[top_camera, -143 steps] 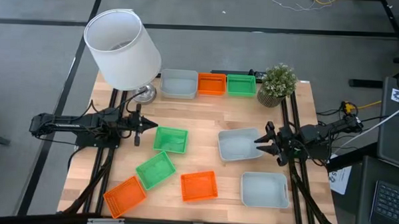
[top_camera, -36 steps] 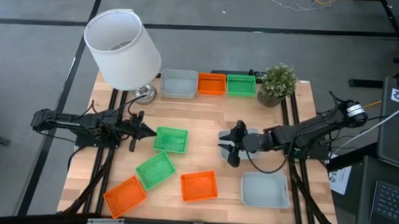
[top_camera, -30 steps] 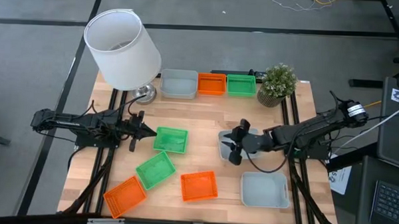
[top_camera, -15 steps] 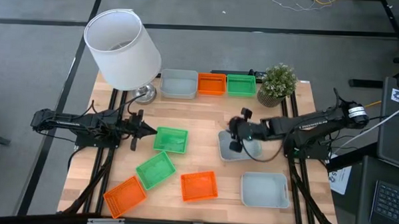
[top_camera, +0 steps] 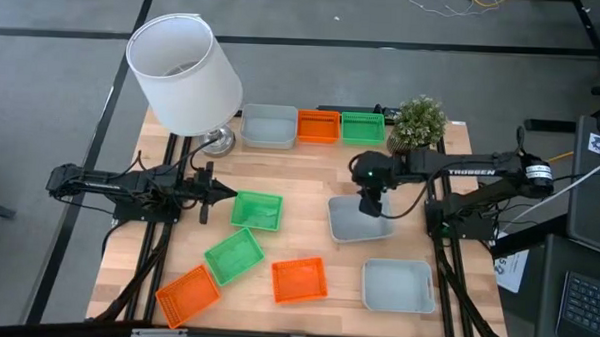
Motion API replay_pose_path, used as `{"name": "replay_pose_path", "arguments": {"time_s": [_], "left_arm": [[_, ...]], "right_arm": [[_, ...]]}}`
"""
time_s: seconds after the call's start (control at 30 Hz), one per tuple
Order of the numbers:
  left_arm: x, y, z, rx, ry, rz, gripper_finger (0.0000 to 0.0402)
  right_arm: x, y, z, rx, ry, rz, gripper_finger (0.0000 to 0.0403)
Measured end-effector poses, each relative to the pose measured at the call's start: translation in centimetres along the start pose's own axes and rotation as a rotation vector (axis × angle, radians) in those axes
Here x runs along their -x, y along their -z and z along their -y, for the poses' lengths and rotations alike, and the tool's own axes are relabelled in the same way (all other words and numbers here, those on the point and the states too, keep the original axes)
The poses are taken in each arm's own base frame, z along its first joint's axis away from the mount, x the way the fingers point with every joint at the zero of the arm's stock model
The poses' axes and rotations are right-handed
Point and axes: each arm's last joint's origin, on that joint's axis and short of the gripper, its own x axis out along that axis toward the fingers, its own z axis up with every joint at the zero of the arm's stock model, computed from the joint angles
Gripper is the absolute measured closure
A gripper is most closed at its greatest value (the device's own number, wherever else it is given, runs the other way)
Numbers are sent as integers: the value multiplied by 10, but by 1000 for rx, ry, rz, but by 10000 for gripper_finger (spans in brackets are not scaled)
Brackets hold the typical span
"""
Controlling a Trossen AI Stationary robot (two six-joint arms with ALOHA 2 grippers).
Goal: Stack baskets by color
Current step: Move the middle gray bin to the center of the table
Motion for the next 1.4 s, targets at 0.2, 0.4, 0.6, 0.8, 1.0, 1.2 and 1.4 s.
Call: {"name": "replay_pose_path", "arguments": {"time_s": [0.2, 0.4, 0.6, 0.8, 1.0, 1.2, 1.4], "left_arm": [[0, 0, 0, -1, 0, -1, 401], [0, 0, 0, -2, 0, -1, 401], [0, 0, 0, -2, 0, -1, 401], [0, 0, 0, -2, -1, -1, 401], [0, 0, 0, -8, -1, -1, 401], [0, 0, 0, -42, -1, -2, 401], [0, 0, 0, -48, 0, -2, 401]], "right_arm": [[2, 26, 2, -194, 27, -265, 271], [-3, 16, -13, -258, -96, -197, 271], [-37, 11, -30, -250, -100, -300, 271], [-86, -4, -39, -194, -116, -289, 271], [-116, -33, -37, -133, -78, -249, 271], [-129, -82, -29, -49, 3, -128, 271], [-128, -133, -21, 14, -3, 57, 271]]}}
